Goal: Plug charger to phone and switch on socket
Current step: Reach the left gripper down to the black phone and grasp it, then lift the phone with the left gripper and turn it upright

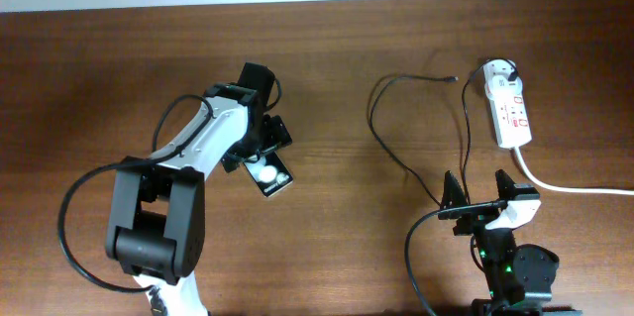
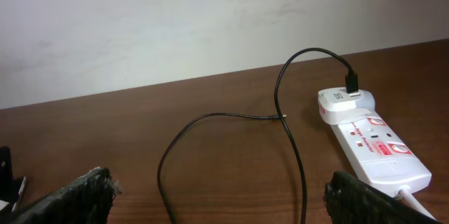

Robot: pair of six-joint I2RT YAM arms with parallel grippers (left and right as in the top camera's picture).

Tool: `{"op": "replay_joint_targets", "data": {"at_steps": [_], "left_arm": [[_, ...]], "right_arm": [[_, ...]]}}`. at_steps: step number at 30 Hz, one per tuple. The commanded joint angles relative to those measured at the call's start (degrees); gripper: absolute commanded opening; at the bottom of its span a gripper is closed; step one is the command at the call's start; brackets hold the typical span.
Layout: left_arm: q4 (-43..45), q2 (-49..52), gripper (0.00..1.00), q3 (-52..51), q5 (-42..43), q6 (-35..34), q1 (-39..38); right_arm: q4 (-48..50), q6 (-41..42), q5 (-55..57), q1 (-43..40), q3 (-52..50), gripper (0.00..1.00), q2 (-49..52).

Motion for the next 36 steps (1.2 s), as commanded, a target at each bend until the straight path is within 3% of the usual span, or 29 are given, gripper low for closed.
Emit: {"op": "replay_joint_targets", "data": {"at_steps": [1,19,27,36], "left_arm": [[-0.04,1.18,0.99,0.85,0.2,-1.03,-0.09],[0.68,3.82,0.99,-1.2,-1.14,-8.41,0.02],[2.03,3.87,0.74,-2.89,-1.14,-8.39,0.02],[0.94,1.25,0.72,-1.4,-0.87,-7.89,0.02]], "right_arm": [[-0.02,-0.59,0.52,0.52,-0.52,0.99,-0.28],[-0.02,-0.59,0.5,0.52,-0.52,0.99,-0.28],[-0.02,-0.59,0.5,0.52,-0.52,0.99,-0.28],[-0.02,-0.59,0.52,0.52,-0.52,0.99,-0.28]]}}
